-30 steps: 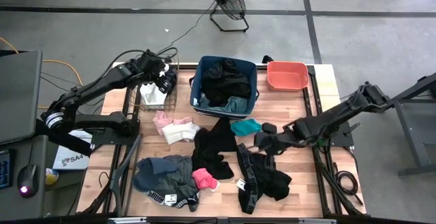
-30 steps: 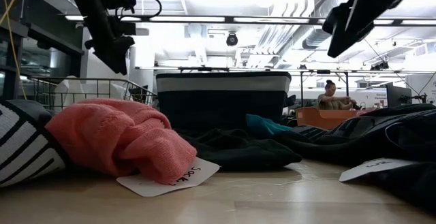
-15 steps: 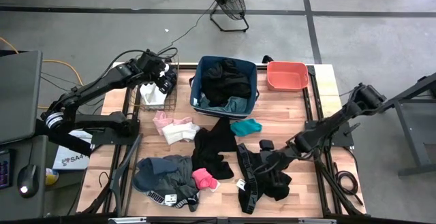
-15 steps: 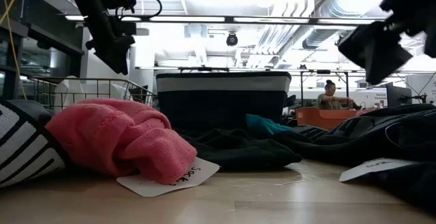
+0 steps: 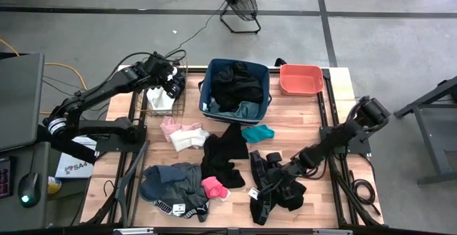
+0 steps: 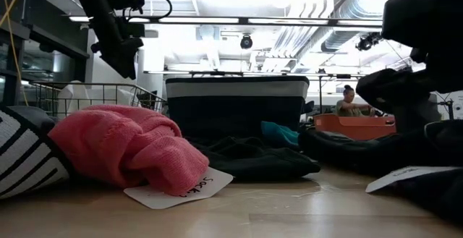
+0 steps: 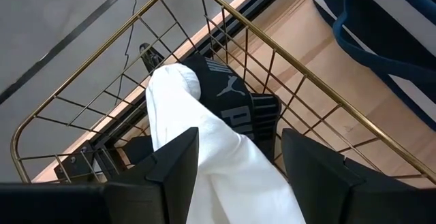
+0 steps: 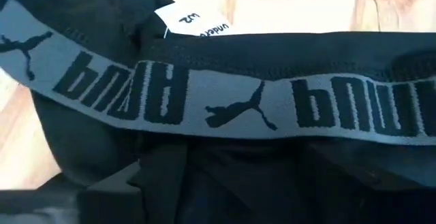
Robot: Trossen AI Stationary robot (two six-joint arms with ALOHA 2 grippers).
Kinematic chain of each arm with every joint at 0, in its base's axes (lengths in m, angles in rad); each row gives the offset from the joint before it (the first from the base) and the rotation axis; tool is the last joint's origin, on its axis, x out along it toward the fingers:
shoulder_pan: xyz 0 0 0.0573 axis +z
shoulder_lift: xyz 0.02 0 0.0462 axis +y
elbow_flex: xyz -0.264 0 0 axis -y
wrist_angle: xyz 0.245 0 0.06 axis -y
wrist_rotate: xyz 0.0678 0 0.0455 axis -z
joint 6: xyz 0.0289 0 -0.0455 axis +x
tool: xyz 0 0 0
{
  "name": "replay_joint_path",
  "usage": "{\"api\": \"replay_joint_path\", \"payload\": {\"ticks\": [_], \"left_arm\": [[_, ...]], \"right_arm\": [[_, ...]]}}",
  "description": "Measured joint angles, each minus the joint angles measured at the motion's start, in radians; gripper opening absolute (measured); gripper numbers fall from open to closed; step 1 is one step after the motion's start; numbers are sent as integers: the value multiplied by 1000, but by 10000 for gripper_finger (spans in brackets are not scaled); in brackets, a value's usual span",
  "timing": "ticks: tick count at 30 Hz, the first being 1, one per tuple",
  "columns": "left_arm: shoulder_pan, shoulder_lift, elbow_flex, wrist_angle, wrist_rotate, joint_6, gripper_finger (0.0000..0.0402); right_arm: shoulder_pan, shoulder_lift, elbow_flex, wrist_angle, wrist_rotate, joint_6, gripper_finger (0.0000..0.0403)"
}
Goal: Pick & Place Cloths
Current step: Put the right black underwear into the wire basket
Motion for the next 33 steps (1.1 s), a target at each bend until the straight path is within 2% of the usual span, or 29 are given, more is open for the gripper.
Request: {"api": "replay_joint_path", "payload": {"ticks": [4, 7, 10, 14, 15, 19, 24, 33], "left_arm": [[0, 0, 0, 0, 0, 0, 202], [0, 0, 0, 0, 0, 0, 202], [0, 0, 0, 0, 0, -1, 202], [0, 0, 0, 0, 0, -5, 202], [0, 0, 0, 0, 0, -7, 202], [0, 0, 0, 4, 11, -20, 202], [0, 0, 0, 29, 71, -22, 202], [0, 0, 1, 90, 232, -22, 202]], "right_arm": [[-3, 26, 2, -2, 5, 25, 236], [-4, 27, 1, -8, 6, 29, 200], [-4, 27, 1, -15, -2, 32, 143], [-5, 23, 0, -24, -32, 34, 39], [-5, 19, -1, -27, -39, 34, 25], [-10, -11, -3, -37, -55, 81, 21], [-10, -96, -9, -64, -42, 80, 16], [-13, -295, -5, -78, 133, 74, 15]]}}
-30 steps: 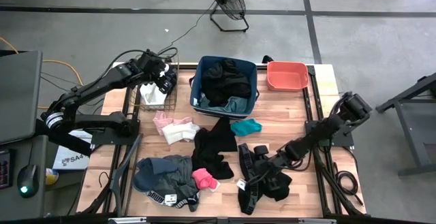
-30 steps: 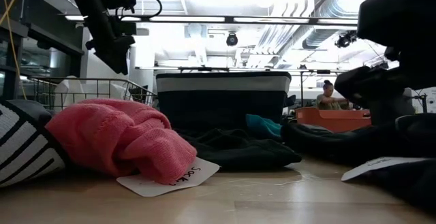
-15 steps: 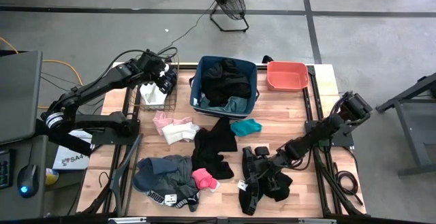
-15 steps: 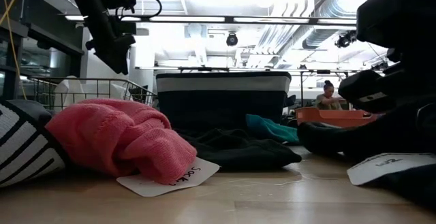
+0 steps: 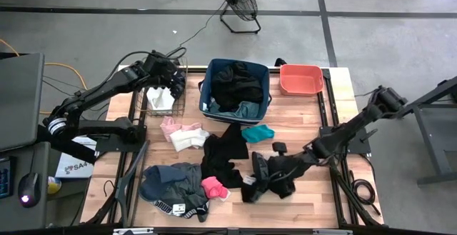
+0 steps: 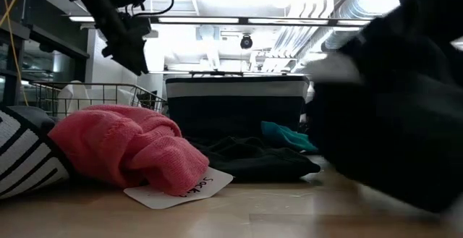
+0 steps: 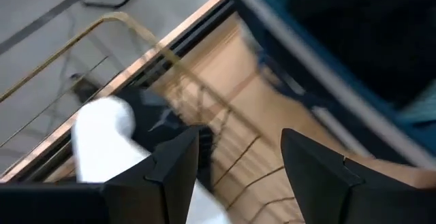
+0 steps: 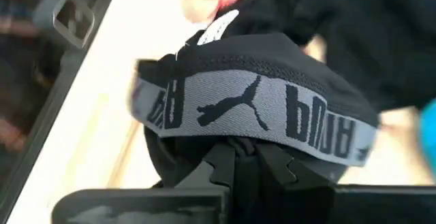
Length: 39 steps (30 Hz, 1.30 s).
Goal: Pick & Place Cloths
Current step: Put the right black underwear into the wire basket
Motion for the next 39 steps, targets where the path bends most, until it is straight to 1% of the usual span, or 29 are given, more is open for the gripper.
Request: {"api": "replay_joint_path", "payload": {"ticks": [9, 14, 21, 24, 29, 36, 39], "left_arm": [[0, 0, 0, 68, 170, 4, 202], [0, 0, 0, 113, 272, 24, 202], [-5, 0, 0, 186, 409, 26, 202], [-45, 0, 0, 223, 422, 30, 202], [-146, 0, 0, 303, 434, 87, 202], [-282, 0, 0, 439, 426, 106, 202], [-326, 0, 0, 504, 423, 106, 202]], "right_arm": [[-53, -143, 1, 32, 174, -6, 15], [-105, -184, 1, 115, 219, -97, 15], [-212, -209, 5, 300, 227, -251, 15], [-263, -209, 38, 303, 228, -305, 15], [-354, -209, 101, 305, 242, -340, 15], [-443, -209, 187, 308, 326, -408, 15], [-475, -209, 199, 352, 374, -461, 15]]}}
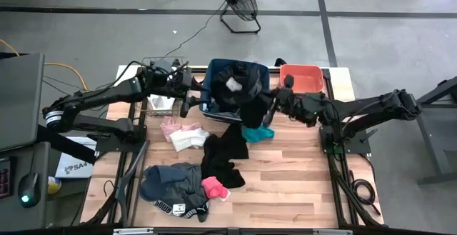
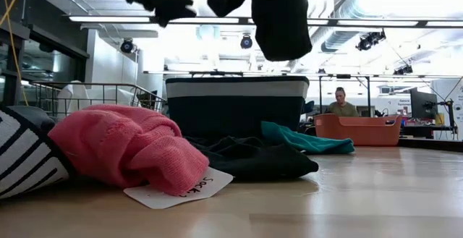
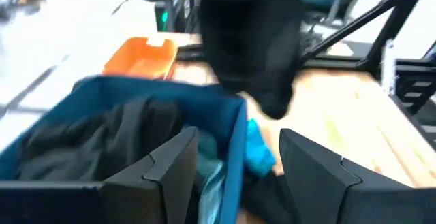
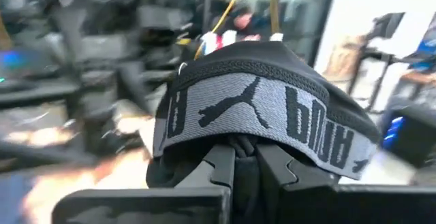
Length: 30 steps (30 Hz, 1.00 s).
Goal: Pick & Place Cloths
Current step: Put the right black underwear into the wire basket
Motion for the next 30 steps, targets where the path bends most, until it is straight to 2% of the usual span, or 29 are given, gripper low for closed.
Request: {"api": "replay_joint_path", "payload": {"ticks": [4, 9, 13, 16, 24, 30], "left_arm": [[-51, 7, 0, 88, -15, 8, 202], [-99, 26, 0, 156, -91, 9, 202], [-101, 51, -1, 216, -132, 35, 210], [-100, 88, 0, 259, -133, 33, 237], [-100, 211, 0, 481, -126, -4, 344], [-100, 285, 0, 692, -125, -57, 363]], "right_arm": [[-42, 0, 0, 107, 14, -52, 15], [-87, 0, 0, 211, 13, -88, 15], [-117, 0, 0, 245, -11, -109, 15], [-138, 0, 0, 255, -40, -109, 15], [-182, 0, 0, 326, -73, -136, 15], [-211, 23, 0, 343, -68, -142, 15]]}}
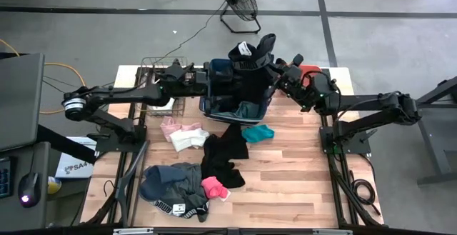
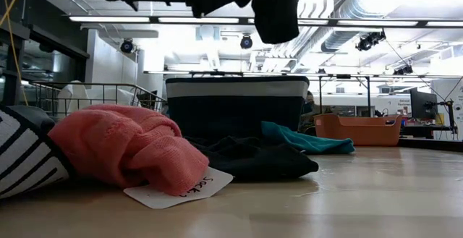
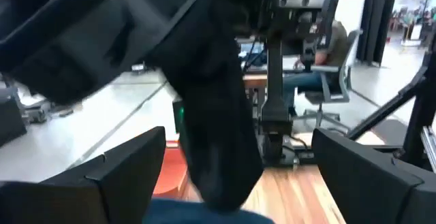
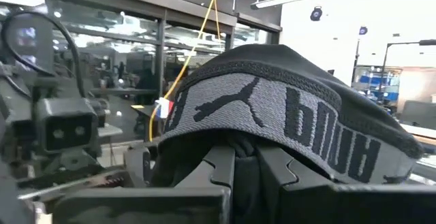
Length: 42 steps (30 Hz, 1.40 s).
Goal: Pick & Place Cloths
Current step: Put the right black underwear into the wire basket
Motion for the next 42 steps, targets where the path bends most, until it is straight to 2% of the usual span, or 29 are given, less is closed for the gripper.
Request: {"api": "replay_joint_path", "payload": {"ticks": [7, 14, 21, 26, 30, 33, 35, 38, 42], "left_arm": [[0, 51, 0, 114, -40, 1, 363], [0, 52, 0, 113, -91, 6, 363], [0, 52, 0, 112, -92, 31, 363], [-8, 52, 0, 110, -81, 32, 363], [-15, 52, 0, 98, -55, 31, 356], [-14, 52, 0, 83, -53, 27, 326], [-14, 52, 0, 70, -53, 26, 292], [-14, 52, 0, 64, -52, 21, 226], [-13, 52, 0, 53, -52, 0, 115]], "right_arm": [[-15, 92, 0, 97, -8, -1, 15], [-14, 165, 4, 167, -117, 60, 15], [-14, 249, 88, 133, -279, 114, 15], [-14, 325, 155, 78, -327, 113, 15], [-14, 342, 174, 41, -319, 113, 15], [-14, 341, 175, 30, -314, 113, 15], [-14, 334, 174, 21, -313, 113, 15], [-14, 331, 174, 21, -312, 113, 15], [-14, 331, 174, -3, -288, 113, 15]]}}
